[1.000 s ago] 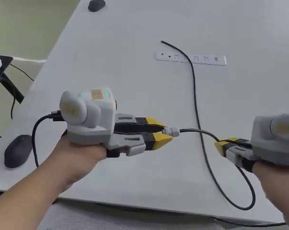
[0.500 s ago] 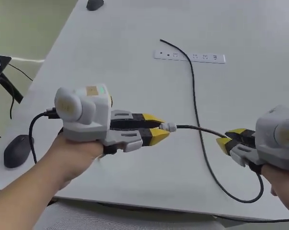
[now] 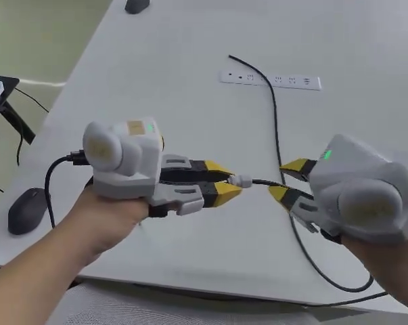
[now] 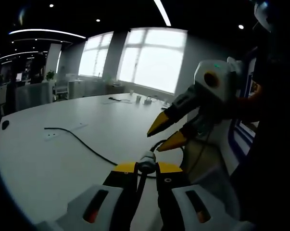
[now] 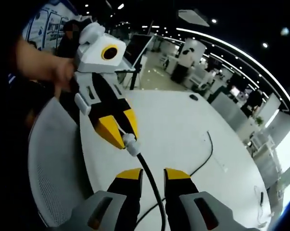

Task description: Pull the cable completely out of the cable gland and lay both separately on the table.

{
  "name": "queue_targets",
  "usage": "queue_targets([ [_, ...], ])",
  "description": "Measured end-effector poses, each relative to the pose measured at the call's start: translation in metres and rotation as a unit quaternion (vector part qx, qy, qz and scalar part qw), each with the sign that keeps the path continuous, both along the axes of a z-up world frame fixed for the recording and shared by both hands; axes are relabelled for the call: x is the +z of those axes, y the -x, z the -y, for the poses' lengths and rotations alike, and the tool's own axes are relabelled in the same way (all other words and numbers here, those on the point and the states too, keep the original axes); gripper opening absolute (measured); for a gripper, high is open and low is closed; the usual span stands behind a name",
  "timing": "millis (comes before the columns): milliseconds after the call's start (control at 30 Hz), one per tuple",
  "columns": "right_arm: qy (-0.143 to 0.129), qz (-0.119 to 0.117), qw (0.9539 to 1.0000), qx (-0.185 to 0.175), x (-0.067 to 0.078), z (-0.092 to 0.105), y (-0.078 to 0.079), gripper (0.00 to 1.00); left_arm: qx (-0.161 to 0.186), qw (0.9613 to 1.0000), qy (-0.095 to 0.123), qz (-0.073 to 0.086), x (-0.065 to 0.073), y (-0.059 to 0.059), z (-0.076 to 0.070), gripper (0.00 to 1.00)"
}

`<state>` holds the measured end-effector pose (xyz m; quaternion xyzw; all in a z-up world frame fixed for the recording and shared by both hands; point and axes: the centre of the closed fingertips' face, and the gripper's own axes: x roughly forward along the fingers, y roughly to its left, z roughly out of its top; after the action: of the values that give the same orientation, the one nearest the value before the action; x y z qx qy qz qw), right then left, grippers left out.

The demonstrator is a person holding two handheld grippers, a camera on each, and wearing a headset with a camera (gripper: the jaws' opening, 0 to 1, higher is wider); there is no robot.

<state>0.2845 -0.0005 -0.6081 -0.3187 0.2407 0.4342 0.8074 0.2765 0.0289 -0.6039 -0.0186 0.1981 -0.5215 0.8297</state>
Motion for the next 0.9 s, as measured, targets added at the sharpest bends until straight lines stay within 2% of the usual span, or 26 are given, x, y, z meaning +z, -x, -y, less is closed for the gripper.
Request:
queue_targets([
  [233, 0.017, 0.014, 0.9996, 0.018, -0.007, -0.01, 0.006, 0.08, 0.0, 1.0, -0.003, 0.002, -0.001, 0.002, -0.001, 0.15],
  [300, 0.032, 0.027, 0.9988, 0.024, -0.008, -0.01, 0.006, 0.07, 0.001, 1.0, 0.0, 0.001, 0.0, 0.002, -0.002, 0.15],
  [467, 0.03, 0.034, 0.9989, 0.014, -0.008, -0.009, 0.005, 0.03, -0.003, 1.0, -0.005, 0.001, -0.002, 0.003, 0.0, 0.15],
  [533, 0.015, 0.019, 0.9997, 0.0, -0.01, -0.008, 0.005, 0.03, -0.003, 1.0, -0.009, 0.003, -0.003, 0.003, 0.001, 0.15],
  [667, 0.021, 0.014, 0.9996, -0.012, -0.015, -0.002, 0.004, 0.02, -0.009, 0.9996, -0.025, 0.011, -0.007, 0.005, 0.004, 0.15],
  [833, -0.013, -0.003, 0.9988, -0.047, -0.014, 0.007, 0.001, 0.01, -0.006, 0.9996, -0.02, 0.017, -0.002, 0.004, 0.003, 0.15],
  [900, -0.016, -0.009, 0.998, -0.061, -0.015, 0.012, -0.001, 0.01, -0.006, 0.9996, -0.022, 0.018, -0.002, 0.004, 0.002, 0.15],
])
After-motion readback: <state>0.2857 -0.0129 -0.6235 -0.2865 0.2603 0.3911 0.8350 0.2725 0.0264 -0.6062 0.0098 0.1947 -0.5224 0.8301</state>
